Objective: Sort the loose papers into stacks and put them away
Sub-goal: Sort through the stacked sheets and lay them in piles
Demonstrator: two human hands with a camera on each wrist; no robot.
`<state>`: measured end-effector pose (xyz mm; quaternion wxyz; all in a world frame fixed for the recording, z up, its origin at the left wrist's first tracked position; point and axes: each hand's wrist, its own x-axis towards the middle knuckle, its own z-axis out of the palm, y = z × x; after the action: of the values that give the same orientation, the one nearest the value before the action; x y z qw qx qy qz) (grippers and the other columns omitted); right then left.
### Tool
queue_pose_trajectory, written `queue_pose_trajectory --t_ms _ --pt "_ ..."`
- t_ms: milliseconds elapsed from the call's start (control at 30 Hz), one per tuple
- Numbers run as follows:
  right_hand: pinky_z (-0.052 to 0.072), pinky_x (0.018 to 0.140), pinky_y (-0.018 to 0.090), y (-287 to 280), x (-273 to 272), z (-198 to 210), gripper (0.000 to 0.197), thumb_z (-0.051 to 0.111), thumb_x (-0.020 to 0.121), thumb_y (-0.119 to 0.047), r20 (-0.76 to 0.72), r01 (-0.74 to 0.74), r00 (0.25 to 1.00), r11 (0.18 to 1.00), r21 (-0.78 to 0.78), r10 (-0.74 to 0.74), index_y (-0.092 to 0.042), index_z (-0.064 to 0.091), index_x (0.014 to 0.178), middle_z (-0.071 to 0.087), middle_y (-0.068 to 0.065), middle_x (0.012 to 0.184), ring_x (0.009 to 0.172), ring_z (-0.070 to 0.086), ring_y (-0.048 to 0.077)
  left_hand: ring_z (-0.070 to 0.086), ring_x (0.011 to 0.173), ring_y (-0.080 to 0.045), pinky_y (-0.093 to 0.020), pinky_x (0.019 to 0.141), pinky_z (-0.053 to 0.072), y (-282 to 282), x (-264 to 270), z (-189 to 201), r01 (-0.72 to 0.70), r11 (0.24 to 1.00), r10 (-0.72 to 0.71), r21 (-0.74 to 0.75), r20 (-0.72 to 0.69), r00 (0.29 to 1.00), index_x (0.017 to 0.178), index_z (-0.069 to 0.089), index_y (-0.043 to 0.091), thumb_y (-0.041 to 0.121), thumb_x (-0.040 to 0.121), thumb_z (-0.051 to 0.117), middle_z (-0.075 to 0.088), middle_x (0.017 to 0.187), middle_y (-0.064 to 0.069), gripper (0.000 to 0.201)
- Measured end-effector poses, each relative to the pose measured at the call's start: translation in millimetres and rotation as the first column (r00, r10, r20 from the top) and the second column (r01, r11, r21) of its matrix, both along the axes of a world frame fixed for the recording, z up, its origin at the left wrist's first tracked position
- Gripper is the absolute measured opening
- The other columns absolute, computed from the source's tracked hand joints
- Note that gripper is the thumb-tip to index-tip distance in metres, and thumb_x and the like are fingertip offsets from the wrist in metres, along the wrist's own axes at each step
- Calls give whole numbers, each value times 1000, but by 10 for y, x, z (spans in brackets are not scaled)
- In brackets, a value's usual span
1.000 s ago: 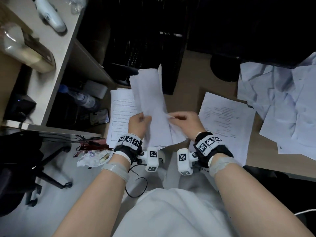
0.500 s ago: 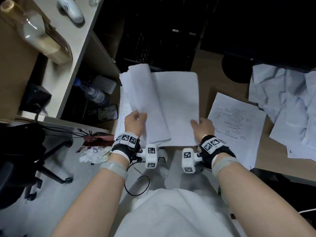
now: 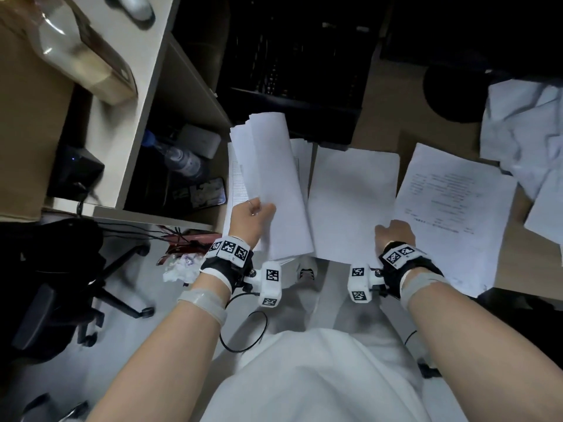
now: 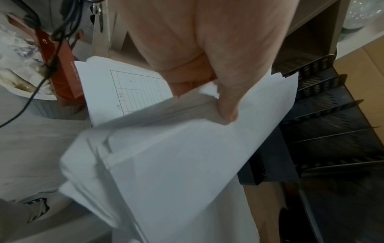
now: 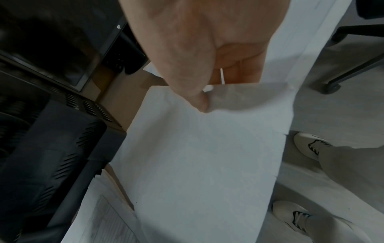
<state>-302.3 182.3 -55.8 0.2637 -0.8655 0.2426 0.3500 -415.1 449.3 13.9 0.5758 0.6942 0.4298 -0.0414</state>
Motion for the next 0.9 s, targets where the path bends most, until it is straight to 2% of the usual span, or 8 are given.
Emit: queue_pose_trajectory --t_ms 67,133,267,467,567,633,767,900 --pt "41 89 32 3 20 60 48 48 99 -20 25 1 1000 1000 13 -2 -5 44 145 50 18 145 123 54 37 49 57 -3 -16 62 41 -28 22 23 23 1000 -23 -17 14 1000 67 65 7 11 93 62 58 56 13 27" --pt "38 86 29 30 37 144 53 50 99 -17 79 28 996 999 43 -32 -9 36 149 52 16 143 123 55 35 52 70 -14 -26 72 43 -15 33 -4 25 996 -20 -81 61 998 78 65 -7 24 92 66 59 70 -3 34" --pt "40 88 28 89 112 201 64 53 93 -5 192 -2 981 995 104 -18 -12 26 150 59 15 134 119 58 32 43 70 -17 -32 68 35 -28 98 49 77 992 -67 -100 99 993 76 54 -10 45 85 62 48 72 -7 57" --pt "42 101 41 274 122 391 61 67 85 -17 250 -115 964 990 76 93 -19 46 142 50 11 142 129 46 33 53 73 -17 -33 73 43 -11 138 74 79 990 -69 -119 87 994 82 61 -10 40 91 60 60 75 -9 51" --pt "47 99 34 518 63 512 51 72 87 -22 259 -199 962 862 467 82 -21 57 136 59 2 135 118 60 20 60 69 -18 -34 73 49 -54 162 91 90 983 -80 -158 70 994 70 67 12 26 100 57 67 69 1 34" --pt "50 101 36 726 21 648 52 74 86 -26 221 -254 964 745 617 145 -23 59 135 62 -3 132 113 64 13 63 74 -21 -40 76 53 -90 196 109 90 975 -75 -205 81 994 72 67 15 25 101 56 69 74 -3 32" --pt "53 98 31 974 -48 853 54 76 85 -33 191 -315 947 627 712 258 -24 58 135 68 -9 124 109 67 6 65 83 -25 -45 84 55 -104 240 176 87 962 -53 -261 132 990 85 68 10 27 102 54 70 87 -10 27" --pt "49 93 17 1004 -61 964 69 82 79 -36 161 -358 918 583 729 363 -27 51 140 65 -16 125 110 63 -4 66 86 -21 -39 87 54 -37 272 229 126 963 -81 -238 192 978 88 70 9 28 102 54 72 90 -9 28"
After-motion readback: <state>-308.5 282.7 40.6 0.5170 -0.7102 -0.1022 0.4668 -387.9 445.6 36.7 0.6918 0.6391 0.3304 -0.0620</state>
